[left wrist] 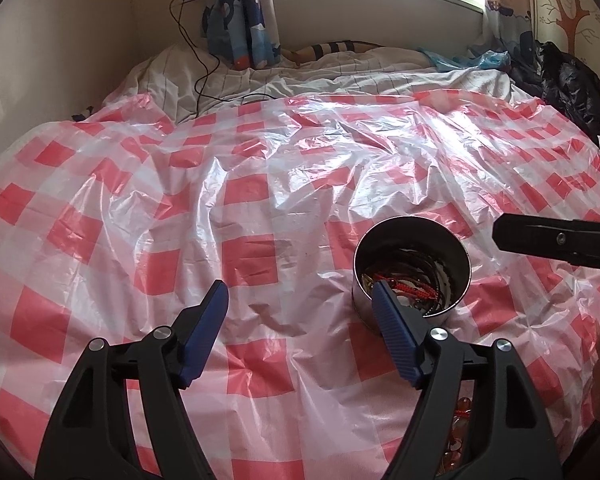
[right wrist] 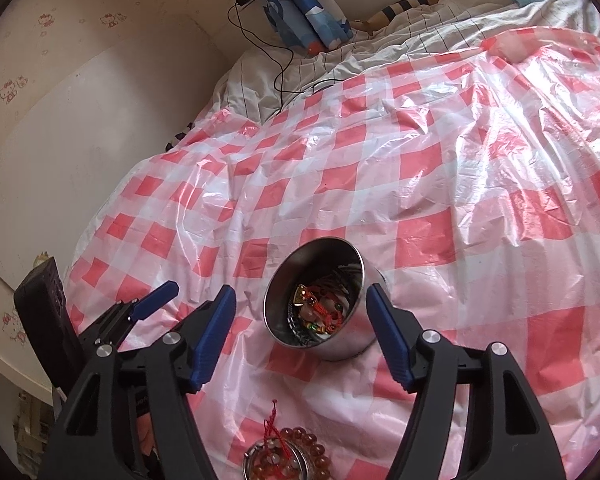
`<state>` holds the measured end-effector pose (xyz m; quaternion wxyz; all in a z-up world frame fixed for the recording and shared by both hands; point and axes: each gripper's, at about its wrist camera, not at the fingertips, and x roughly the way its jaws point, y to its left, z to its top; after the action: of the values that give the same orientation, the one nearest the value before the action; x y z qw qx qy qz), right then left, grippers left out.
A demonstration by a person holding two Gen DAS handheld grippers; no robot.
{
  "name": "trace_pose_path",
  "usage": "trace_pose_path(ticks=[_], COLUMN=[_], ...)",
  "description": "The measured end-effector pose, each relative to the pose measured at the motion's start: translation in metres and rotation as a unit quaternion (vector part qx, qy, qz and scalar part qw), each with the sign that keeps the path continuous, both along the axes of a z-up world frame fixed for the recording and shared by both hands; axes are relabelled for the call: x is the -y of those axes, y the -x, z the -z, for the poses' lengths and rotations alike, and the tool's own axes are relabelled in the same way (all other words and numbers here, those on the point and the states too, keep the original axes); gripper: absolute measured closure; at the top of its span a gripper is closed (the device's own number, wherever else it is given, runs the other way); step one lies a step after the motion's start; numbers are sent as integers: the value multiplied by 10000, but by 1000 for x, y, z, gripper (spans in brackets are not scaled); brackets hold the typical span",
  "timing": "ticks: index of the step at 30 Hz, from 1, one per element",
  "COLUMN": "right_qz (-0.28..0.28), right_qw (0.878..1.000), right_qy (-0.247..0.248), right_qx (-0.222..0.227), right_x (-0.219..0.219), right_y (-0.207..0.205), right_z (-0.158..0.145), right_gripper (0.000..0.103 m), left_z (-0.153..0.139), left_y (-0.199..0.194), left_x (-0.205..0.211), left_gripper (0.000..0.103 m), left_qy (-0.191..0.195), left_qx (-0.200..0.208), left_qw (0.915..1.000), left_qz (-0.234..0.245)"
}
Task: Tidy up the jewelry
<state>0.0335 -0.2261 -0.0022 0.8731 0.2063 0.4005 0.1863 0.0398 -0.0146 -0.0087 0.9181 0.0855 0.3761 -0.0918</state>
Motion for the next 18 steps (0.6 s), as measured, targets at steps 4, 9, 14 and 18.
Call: trace_pose_path(ticks=[4, 9, 14, 18], right_qz=[-109, -385, -786, -1138], right_qw=[9997, 9978, 9913, 9830], right_qy=[198, 543, 994, 1348], right_qx=[42, -35, -347, -507], right_x=[3, 3, -4, -16], right_y=[15, 31, 47, 62], right_z=[-10, -10, 8, 23], right_gripper=[36, 30, 30, 30], left_z=[2, 20, 34, 44], left_y=[2, -2, 3, 6], left_x=[3, -2, 4, 10], left_gripper=[29, 28, 28, 28], left_qy=[113, 1283, 1614, 1681], left_qx=[-175, -1315, -1793, -2074], left_qw=[9996, 9802, 9659, 9582], left_qz=[198, 732, 936, 1025])
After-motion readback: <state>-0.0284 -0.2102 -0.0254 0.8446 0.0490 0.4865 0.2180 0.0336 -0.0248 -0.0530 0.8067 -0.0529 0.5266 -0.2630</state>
